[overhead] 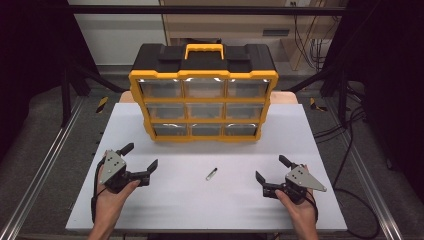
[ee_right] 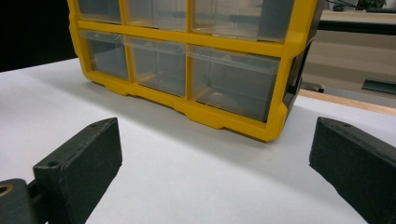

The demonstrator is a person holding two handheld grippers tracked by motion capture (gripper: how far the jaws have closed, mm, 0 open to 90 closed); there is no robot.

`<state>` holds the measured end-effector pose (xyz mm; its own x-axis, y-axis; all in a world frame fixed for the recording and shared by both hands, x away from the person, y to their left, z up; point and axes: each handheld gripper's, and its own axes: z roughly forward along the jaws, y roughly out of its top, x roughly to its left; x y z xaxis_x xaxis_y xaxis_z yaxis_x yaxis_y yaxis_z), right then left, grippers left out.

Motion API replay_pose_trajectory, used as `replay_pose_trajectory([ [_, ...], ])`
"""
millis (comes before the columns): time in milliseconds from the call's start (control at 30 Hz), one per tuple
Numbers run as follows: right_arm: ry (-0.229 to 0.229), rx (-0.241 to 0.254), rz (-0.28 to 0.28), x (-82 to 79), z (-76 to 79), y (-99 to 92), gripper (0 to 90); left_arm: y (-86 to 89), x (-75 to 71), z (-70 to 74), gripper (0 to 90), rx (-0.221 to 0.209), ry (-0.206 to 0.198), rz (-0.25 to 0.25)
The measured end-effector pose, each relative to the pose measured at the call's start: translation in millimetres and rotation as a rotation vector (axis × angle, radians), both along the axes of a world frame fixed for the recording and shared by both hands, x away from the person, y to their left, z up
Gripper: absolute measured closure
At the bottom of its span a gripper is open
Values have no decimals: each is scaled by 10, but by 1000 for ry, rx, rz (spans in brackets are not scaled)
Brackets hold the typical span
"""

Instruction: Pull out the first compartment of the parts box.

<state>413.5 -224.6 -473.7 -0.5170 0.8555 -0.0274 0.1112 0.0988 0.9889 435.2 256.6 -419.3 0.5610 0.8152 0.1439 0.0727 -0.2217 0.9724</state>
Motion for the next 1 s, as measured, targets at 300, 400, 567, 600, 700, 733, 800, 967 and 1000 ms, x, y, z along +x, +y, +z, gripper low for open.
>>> replay_pose_trajectory([
  [300,4,2,-22,11,-2,-30,29,-177,134,338,41,166,-45,8],
  [400,8,4,-24,4,-2,-29,29,-231,166,440,46,216,-75,-3],
  [567,3,-3,-24,2,-1,-30,29,-359,230,568,52,305,-130,-2],
  [600,3,-4,-24,2,-1,-30,29,-387,245,596,53,318,-137,-4],
  [700,4,-5,-26,-3,2,-33,29,-476,294,681,61,384,-161,-6],
  [733,1,-6,-28,-3,4,-37,29,-506,306,710,64,412,-171,-5],
  [800,1,-4,-30,-8,6,-42,29,-557,326,768,69,461,-192,-1],
  [967,2,-5,-32,-27,12,-40,29,-652,362,860,89,506,-222,26],
  [1000,-2,-7,-30,-23,18,-35,29,-669,363,878,91,519,-236,29],
])
